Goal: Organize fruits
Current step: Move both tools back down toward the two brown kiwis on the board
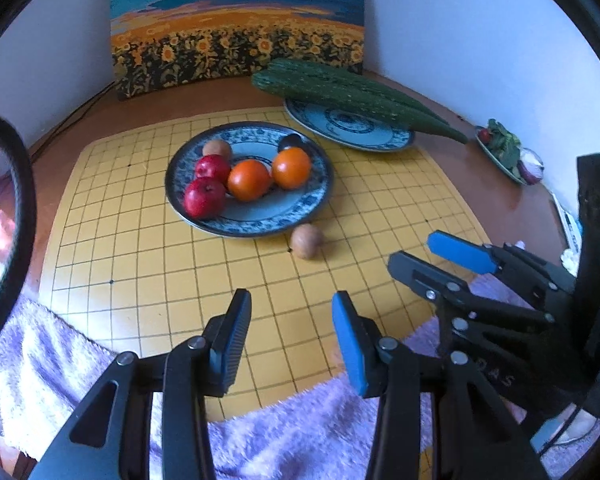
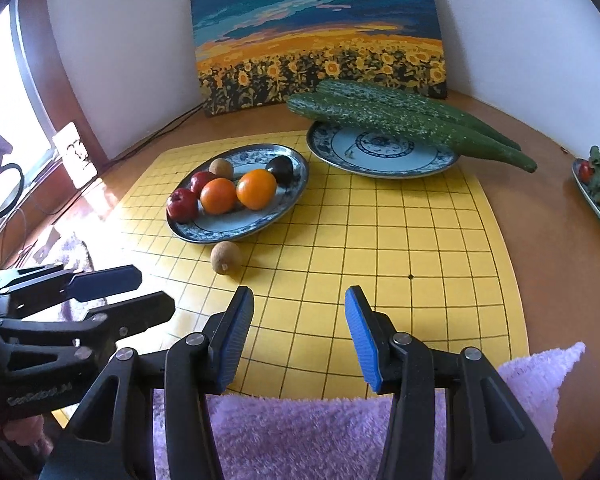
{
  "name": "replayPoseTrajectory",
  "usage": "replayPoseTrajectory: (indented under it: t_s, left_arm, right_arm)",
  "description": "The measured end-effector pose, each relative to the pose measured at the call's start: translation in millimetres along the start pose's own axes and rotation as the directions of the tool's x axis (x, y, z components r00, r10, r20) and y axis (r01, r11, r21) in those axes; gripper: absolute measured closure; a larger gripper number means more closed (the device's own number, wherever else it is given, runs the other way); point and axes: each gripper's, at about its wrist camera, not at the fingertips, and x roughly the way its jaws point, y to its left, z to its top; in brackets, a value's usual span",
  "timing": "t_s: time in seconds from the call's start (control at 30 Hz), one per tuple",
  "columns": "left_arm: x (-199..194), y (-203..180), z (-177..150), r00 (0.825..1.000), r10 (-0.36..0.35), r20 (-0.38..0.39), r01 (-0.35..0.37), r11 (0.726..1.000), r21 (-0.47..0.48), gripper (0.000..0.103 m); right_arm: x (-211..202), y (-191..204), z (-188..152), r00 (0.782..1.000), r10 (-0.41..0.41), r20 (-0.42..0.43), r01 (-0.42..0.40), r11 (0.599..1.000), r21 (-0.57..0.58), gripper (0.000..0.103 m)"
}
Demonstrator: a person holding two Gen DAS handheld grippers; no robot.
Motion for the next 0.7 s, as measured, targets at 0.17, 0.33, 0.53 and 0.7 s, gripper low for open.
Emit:
replayPoseTrajectory:
  t_s: [0.17,0.33,0.53,0.7]
  left_arm:
    - [-0.8,-9.1,-8.6,1.000,-0.021,-0.017,0.022,1.000,0.021,0.059]
    - [3.2,-19.4,-16.4,0.998,-0.033,-0.044,0.035,0.998,0.048,0.059]
    - [7.0,-27.5,-21.1,0.997,-0.038,-0.061,0.042,0.997,0.069,0.059]
    - [11.7,-27.9,-21.5,0.996,-0.047,-0.071,0.052,0.996,0.068,0.066]
  right_arm:
    - [-1.2,-1.8,-5.1,1.000,-0.010,-0.009,0.010,1.000,0.005,0.054]
    - [-3.4,-3.3,-7.6,1.000,-0.019,-0.009,0.019,1.000,0.007,0.054]
    - [-5.4,-7.9,-10.7,1.000,-0.024,-0.008,0.025,1.000,0.019,0.054]
    - [-6.0,-10.6,-11.0,1.000,-0.021,-0.005,0.021,0.999,0.027,0.054]
